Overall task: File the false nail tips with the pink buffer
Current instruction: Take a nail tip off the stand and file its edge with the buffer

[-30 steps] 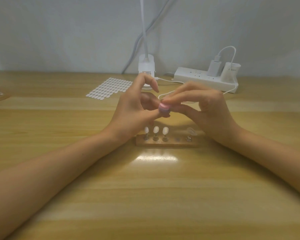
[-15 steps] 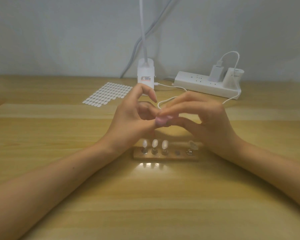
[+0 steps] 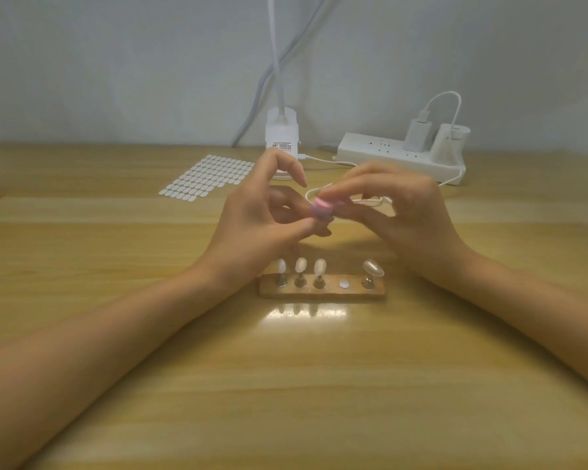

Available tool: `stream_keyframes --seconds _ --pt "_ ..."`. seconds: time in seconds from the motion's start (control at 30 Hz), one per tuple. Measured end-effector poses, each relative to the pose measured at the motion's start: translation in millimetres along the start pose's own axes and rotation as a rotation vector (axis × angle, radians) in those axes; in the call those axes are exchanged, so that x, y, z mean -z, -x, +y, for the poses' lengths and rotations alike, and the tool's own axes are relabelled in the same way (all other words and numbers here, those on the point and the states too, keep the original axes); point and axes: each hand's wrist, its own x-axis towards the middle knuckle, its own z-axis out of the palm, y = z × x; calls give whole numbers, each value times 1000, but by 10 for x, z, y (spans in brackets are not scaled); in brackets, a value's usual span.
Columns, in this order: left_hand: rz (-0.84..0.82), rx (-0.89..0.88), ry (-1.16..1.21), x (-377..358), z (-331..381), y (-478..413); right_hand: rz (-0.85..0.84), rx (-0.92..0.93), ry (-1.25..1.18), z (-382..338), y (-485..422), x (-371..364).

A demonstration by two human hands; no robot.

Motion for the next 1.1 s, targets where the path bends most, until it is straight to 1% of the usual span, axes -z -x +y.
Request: stream_keyframes --seconds 0.07,0.17,0.27,0.37,0.47,0.53,0.6,0.7,0.8,0.9,1.0,1.1 --pt "16 -26 -36 -1 2 8 18 -24 1 -7 -4 13" --pt "16 -56 -90 2 -1 21 -29 44 -17 -26 -1 -10" --pt "29 -43 -78 2 -5 30 4 28 10 -23 -6 -12" --pt "33 -81 -103 -7 -4 25 -23 75 10 -20 -2 -6" --pt "67 -98 -148 -15 7 27 26 25 33 -21 -3 2" --pt "77 -117 -175 -21 14 30 0 76 33 -42 2 -6" --pt "82 -114 -189 -20 18 31 -10 105 51 -52 7 -1" --pt "108 -109 -204 -14 23 35 46 69 76 -32 0 26" --pt "101 -119 -206 -13 11 34 17 123 81 -32 2 17" --pt "104 -109 -183 -8 11 37 47 99 101 -14 -2 35" --pt "91 -120 -197 -9 4 35 22 118 87 -11 -3 37" --pt "102 -110 -200 -12 8 35 39 101 93 -17 -2 21"
